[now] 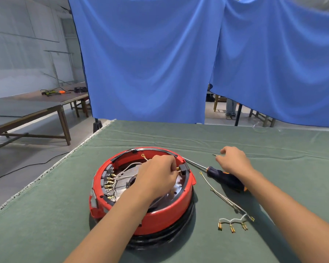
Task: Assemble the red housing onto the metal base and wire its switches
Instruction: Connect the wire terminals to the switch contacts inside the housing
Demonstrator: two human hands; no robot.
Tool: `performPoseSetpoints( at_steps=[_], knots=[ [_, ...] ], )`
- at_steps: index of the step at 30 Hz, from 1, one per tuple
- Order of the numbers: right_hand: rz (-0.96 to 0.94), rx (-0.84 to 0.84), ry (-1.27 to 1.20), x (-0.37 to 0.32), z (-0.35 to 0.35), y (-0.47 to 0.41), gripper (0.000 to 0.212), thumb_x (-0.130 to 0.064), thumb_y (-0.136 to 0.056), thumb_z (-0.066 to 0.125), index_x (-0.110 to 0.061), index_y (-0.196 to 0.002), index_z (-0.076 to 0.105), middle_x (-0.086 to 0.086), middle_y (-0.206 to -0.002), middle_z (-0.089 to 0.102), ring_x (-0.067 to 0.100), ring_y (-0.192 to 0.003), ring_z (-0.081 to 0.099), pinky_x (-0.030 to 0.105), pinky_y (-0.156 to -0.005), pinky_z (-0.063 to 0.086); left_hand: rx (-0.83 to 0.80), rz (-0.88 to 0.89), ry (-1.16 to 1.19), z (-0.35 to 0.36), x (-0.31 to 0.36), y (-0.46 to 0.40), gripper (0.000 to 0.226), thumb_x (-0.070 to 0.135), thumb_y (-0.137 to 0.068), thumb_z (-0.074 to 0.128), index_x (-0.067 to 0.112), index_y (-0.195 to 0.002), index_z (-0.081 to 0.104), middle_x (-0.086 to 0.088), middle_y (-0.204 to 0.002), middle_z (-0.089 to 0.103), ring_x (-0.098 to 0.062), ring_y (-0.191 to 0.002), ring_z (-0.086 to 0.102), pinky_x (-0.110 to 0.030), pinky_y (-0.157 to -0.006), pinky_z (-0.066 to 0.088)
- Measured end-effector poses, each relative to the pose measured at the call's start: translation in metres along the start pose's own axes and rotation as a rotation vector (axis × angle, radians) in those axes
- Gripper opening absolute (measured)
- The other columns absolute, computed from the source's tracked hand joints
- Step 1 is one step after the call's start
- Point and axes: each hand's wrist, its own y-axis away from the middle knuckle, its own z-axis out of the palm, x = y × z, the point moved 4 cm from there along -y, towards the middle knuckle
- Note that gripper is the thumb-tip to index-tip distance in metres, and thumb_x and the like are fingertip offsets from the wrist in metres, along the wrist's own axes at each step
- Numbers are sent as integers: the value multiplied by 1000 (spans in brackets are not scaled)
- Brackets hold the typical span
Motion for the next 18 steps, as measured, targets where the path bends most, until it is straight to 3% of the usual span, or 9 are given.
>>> performPoseSetpoints(
  at_steps=[7, 12, 15, 18],
  knots=[
    [87, -80, 234, 15, 21, -17, 27, -15, -90, 46, -3, -111, 59, 18, -126, 54, 36, -120, 44, 35, -88, 41, -78, 30, 30, 1, -2, -5, 8, 22, -76, 55, 27, -73, 52, 9, -72, 55, -22, -78, 56, -30, -61, 33],
    [132, -104, 202, 11, 24, -18, 26, -18, -88, 56, 2, -103, 60, 22, -117, 61, 38, -105, 58, 31, -70, 40, -94, 25, 34, -1, 0, -5, 7, 21, -76, 56, 26, -74, 52, 6, -76, 58, -23, -77, 54, -30, -61, 32],
    [120, -92, 177, 9, 21, -14, 23, -21, -87, 59, 1, -94, 61, 24, -112, 62, 39, -101, 59, 31, -68, 39, -91, 22, 37, 0, -1, -3, 5, 22, -77, 56, 27, -77, 53, 6, -77, 57, -23, -79, 54, -30, -62, 31],
    [90, -50, 138, 4, 20, -5, 12, -9, -87, 52, 0, -89, 60, 23, -107, 64, 38, -99, 60, 30, -69, 40, -100, 16, 55, 0, -2, -2, 6, 23, -77, 56, 28, -77, 52, 6, -76, 56, -22, -80, 55, -30, -62, 32]
  ],
)
